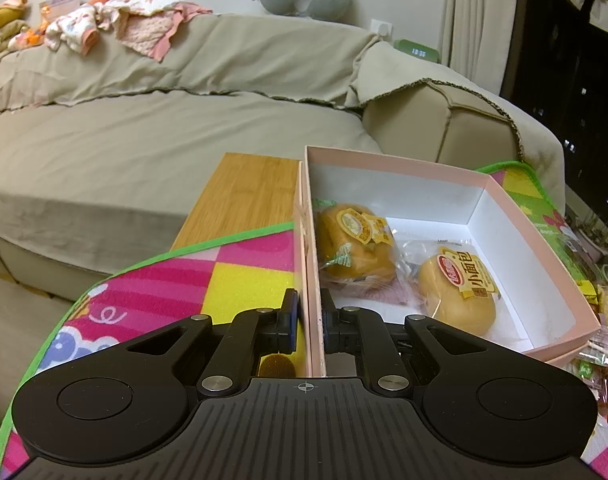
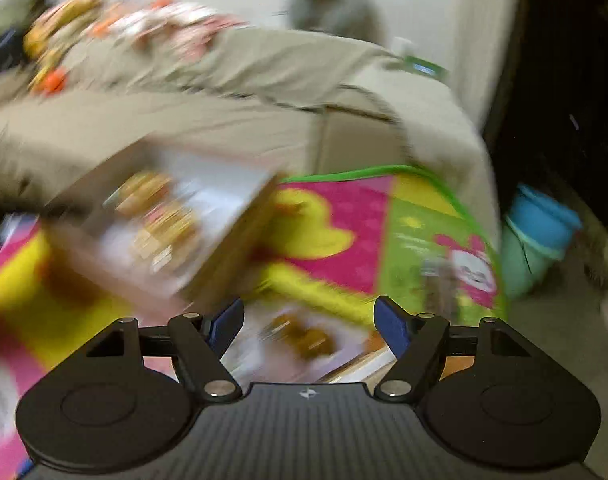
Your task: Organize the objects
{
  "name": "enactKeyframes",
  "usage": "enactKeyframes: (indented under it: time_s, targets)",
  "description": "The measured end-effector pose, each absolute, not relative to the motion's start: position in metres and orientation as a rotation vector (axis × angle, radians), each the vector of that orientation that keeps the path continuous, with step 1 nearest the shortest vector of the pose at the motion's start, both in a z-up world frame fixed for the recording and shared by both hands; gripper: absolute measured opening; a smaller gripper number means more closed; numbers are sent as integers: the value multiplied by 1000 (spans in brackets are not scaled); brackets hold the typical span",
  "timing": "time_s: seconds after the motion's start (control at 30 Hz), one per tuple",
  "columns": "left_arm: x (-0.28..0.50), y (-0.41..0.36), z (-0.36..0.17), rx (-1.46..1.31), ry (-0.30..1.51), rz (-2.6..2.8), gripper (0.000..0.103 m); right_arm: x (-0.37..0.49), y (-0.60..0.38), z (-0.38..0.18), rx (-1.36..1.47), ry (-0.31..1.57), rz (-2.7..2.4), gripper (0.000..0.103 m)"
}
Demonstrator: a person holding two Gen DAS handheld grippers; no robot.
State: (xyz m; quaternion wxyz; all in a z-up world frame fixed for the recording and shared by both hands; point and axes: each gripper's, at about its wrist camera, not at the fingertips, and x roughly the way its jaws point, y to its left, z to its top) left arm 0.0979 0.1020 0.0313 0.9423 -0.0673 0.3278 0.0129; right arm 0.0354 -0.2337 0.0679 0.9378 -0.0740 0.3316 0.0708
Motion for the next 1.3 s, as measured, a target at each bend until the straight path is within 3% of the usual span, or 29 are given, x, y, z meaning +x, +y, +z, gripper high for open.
enactKeyframes:
  time_s: [0.17, 0.37, 0.4, 0.43, 0.53, 0.67, 0.73, 1.03, 1.17, 1.3]
  targets:
    - [98, 102, 32, -136, 669, 27, 12, 102, -299, 59, 39, 730, -48, 72]
    - [98, 102, 32, -137, 670, 25, 12, 158, -325, 18, 71, 821, -142, 70]
    - [98, 102, 32, -136, 670, 25, 12, 161, -324, 12, 62, 840, -139, 66]
    - [98, 102, 31, -135, 671, 25, 12, 164, -322, 7, 58, 869, -129, 52]
    - [97, 102, 31, -135, 670, 25, 12, 154, -314, 6, 32, 874, -116, 39]
    - [97, 103, 31, -137, 670, 24, 12, 129, -307, 24, 38, 852, -56, 32]
    - [97, 103, 31, -137, 670, 25, 12, 112, -302, 36, 21, 832, -34, 10]
    - [97, 103, 31, -136, 670, 24, 12, 38, -277, 67, 47, 827, 146, 9]
    - [97, 103, 31, -136, 671, 24, 12, 27, -254, 60, 11, 838, 213, 19]
    - [97, 104, 31, -135, 670, 23, 12, 28, -232, 46, 23, 908, 312, 20]
